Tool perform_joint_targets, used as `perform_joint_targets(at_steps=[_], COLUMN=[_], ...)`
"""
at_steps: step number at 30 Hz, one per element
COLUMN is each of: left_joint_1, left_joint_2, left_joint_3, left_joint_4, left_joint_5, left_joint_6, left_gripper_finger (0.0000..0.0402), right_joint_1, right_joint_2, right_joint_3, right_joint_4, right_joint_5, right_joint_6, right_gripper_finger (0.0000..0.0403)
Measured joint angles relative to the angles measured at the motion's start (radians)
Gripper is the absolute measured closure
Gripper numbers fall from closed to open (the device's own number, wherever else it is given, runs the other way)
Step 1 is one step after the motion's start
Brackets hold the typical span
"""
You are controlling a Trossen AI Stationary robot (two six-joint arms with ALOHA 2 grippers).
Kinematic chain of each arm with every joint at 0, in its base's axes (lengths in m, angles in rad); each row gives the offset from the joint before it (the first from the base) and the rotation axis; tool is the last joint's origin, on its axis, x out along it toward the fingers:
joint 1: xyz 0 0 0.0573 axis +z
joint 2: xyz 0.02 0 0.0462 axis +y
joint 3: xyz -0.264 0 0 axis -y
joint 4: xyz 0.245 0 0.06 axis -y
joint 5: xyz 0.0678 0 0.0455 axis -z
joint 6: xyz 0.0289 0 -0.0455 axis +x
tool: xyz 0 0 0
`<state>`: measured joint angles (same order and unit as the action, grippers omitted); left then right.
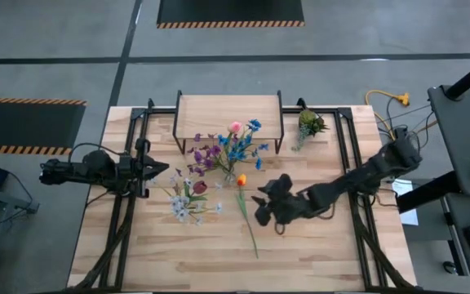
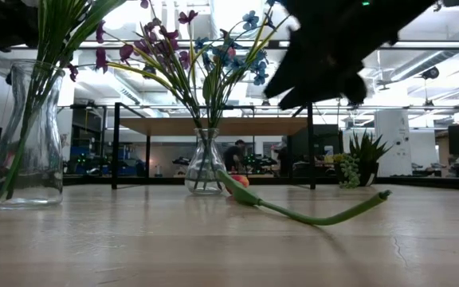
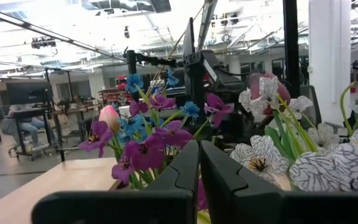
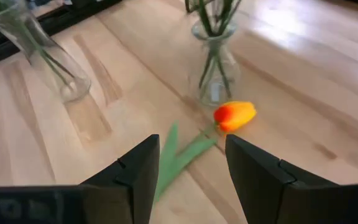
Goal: Pick and place flowers into a vace then onto a shelf
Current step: Put the yellow flower into the right transparent vase
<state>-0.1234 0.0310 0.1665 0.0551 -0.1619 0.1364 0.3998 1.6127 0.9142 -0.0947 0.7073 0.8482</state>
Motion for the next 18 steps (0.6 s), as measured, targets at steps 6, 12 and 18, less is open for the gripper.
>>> perform_joint_targets(at_steps=[6,12,18], left_joint_1=[0.0,0.0,0.0], left_joint_2=[0.0,0.001,0.003], left_joint_3=[-0.003,-0.003,-0.003], left_joint_4=[-0.004,-0.022,-0.022], left_joint_5=[0.0,0.0,0.0], left_joint_6=[0.0,-0.023,-0.024], left_gripper_finger=[0.0401,0.0401,0.0401], right_joint_1=[-0.006,-0.031,-0.057], right_joint_2=[0.139,0.25,0.359], right_joint_3=[0.109,0.177,0.236], right_joint_4=[-0.005,-0.002,-0.008], right_joint_5=[-0.006,-0.082,-0.152], right_joint_6=[0.015,0.086,0.101], right_gripper_finger=[0.0227,0.0227,0.0227])
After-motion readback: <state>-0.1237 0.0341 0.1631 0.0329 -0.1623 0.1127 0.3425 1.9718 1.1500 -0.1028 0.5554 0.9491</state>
